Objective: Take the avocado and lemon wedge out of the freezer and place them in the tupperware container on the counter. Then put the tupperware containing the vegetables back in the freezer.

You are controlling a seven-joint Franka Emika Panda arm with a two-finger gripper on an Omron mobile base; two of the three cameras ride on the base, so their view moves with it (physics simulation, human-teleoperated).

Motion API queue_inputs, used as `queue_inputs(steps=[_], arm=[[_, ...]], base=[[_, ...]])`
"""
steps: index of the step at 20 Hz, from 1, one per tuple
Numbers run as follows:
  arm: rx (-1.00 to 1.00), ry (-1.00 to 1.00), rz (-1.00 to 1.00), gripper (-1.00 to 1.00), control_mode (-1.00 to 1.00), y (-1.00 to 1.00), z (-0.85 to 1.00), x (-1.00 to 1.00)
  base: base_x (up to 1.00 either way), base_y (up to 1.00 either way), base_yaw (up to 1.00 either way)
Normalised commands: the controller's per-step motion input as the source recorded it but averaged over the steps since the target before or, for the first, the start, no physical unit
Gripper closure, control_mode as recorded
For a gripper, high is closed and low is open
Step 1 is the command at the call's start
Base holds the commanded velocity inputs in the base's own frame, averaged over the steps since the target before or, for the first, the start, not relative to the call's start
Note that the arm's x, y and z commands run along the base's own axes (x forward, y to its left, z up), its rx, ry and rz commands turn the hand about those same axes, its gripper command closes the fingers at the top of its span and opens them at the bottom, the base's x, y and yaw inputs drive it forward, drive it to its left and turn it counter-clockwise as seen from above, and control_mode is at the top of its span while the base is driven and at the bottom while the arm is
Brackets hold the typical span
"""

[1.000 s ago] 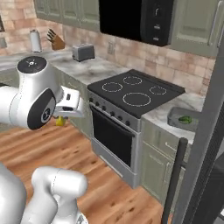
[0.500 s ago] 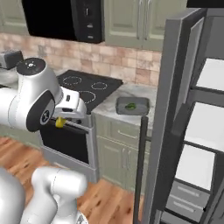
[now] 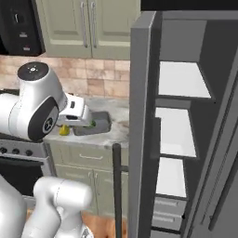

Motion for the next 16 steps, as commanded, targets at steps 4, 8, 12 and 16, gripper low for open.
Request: queue_inputs(steps=[4,8,12,16], arm=[[0.0,0.0,0.0,1.0,1.0,0.0,0.0,0.0],[0.0,0.0,0.0,1.0,1.0,0.0,0.0,0.0],[0.0,0.03,-0.06,1.0,-1.0,0.2,-0.14,0.1],[0.0,0.11,-0.26,1.0,-1.0,0.13,-0.53,0.64]], base=[[0.89,0.62,-0.38],[0.57,1.0,-0.28],[0.29,0.75,-0.19],[0.0,0.0,0.0]])
